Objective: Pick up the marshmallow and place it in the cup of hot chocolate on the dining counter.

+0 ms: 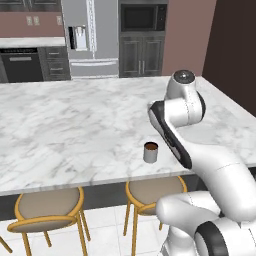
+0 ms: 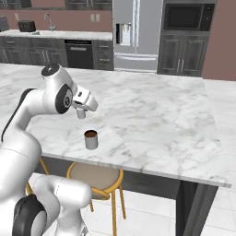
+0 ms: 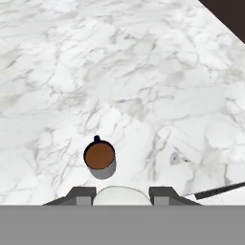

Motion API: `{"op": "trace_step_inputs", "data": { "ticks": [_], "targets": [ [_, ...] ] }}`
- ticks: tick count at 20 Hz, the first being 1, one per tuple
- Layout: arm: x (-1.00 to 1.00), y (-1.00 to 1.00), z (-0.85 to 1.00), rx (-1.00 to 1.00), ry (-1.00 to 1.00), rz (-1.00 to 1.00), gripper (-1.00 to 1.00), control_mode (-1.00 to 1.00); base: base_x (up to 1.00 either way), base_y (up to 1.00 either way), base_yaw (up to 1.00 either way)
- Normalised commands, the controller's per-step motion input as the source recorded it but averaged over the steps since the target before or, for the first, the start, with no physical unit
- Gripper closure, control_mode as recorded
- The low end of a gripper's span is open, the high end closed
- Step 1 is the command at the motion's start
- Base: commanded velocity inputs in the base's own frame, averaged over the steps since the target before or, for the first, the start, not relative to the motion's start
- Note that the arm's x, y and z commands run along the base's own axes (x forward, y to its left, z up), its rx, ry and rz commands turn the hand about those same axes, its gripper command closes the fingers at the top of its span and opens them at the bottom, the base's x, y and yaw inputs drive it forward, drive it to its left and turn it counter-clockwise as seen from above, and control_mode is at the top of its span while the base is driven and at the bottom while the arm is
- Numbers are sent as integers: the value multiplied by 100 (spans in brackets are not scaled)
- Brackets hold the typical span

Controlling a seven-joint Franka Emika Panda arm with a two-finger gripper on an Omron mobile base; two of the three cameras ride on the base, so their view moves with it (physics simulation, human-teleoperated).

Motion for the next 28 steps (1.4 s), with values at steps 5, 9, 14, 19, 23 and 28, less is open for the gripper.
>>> {"op": "trace_step_inputs", "data": {
  "ticks": [5,9,14,19,23,28],
  "targets": [
    [36,10,-16,0,0,3,100,-100,0,0,0],
    [17,0,-11,0,1,2,100,-100,0,0,0],
    [6,11,-26,0,3,0,100,-100,0,0,0],
    [0,21,-28,0,1,0,100,-100,0,0,0],
    [5,2,-24,0,0,0,100,-100,0,0,0],
    [4,3,-27,0,0,0,100,-100,0,0,0]
  ]
}}
